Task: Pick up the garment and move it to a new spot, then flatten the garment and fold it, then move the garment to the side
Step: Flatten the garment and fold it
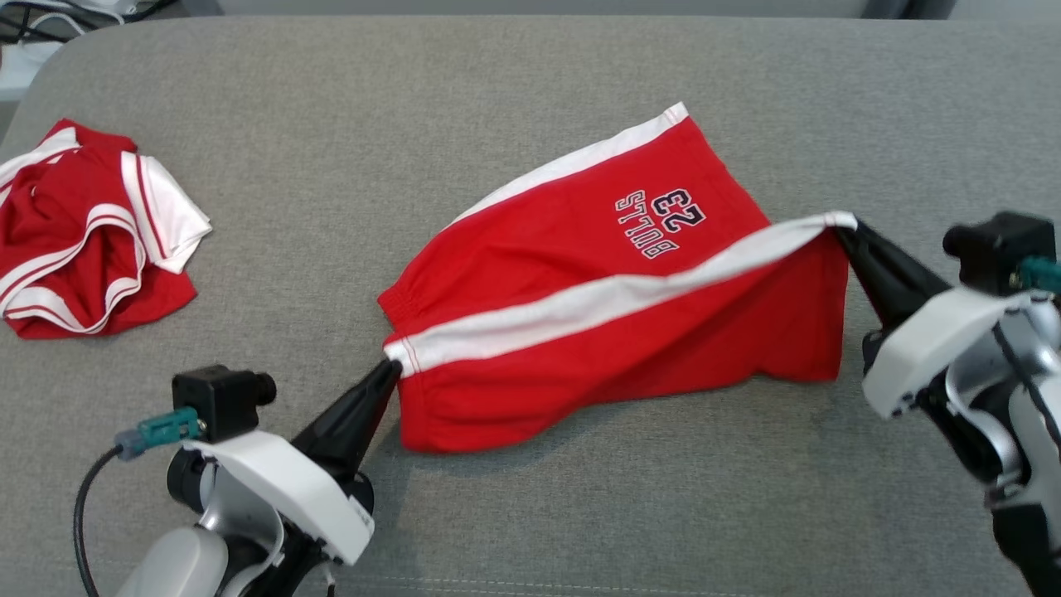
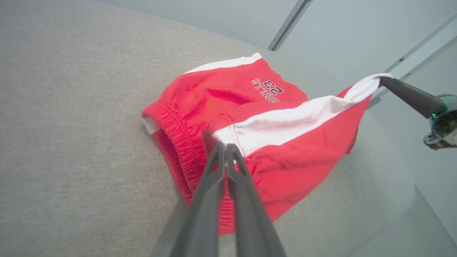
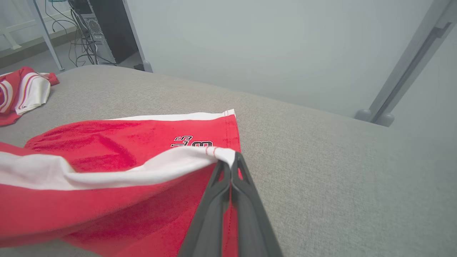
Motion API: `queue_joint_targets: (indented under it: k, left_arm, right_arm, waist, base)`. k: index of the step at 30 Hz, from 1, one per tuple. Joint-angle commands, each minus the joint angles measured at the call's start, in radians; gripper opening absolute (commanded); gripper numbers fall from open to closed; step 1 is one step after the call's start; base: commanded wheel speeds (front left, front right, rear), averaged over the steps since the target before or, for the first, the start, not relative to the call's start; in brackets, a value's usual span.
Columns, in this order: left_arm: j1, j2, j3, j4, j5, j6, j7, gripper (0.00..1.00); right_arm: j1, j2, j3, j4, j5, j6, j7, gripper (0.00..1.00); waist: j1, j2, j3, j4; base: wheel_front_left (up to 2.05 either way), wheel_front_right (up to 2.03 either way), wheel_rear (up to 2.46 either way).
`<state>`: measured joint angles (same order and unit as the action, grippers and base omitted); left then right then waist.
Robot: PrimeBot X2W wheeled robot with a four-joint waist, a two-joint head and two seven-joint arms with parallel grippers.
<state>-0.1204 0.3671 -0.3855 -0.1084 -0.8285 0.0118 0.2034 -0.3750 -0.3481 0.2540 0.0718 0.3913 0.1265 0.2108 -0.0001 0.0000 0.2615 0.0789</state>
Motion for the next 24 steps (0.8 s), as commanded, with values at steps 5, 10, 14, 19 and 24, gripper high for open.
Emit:
queue_joint_targets:
  k: [5,10,14,19,24]
  left_arm:
    - [-0.179,-0.032,0.047,0.085,-0.030,-0.051,-0.035,0.00]
    - [-0.291,-0.085,0.028,0.212,-0.047,-0.094,-0.059,0.00]
    - [-0.367,-0.129,0.006,0.314,-0.060,-0.119,-0.089,0.00]
    - [-0.442,-0.161,-0.032,0.412,-0.072,-0.137,-0.130,0.00]
    - [-0.480,-0.168,-0.069,0.472,-0.089,-0.141,-0.166,0.00]
  right_arm:
    - [-0.255,-0.052,0.114,0.162,0.052,0.004,-0.015,0.00]
    - [-0.427,-0.077,0.208,0.339,0.086,0.004,-0.025,0.00]
    - [-0.527,-0.093,0.266,0.458,0.115,0.004,-0.046,0.00]
    - [-0.609,-0.106,0.326,0.573,0.155,0.004,-0.071,0.00]
    - [-0.655,-0.106,0.391,0.641,0.195,0.004,-0.119,0.00]
  waist:
    - [0.0001,0.0000,0.069,0.076]
    - [0.0001,0.0000,0.109,0.133]
    - [0.0001,0.0000,0.138,0.172]
    - [0.0001,0.0000,0.165,0.203]
    - [0.0001,0.0000,0.172,0.209]
  base:
    - [0.00,0.00,0.00]
    - [0.00,0.00,0.00]
    - [0.00,0.00,0.00]
    - [0.00,0.00,0.00]
    - [0.00,0.00,0.00]
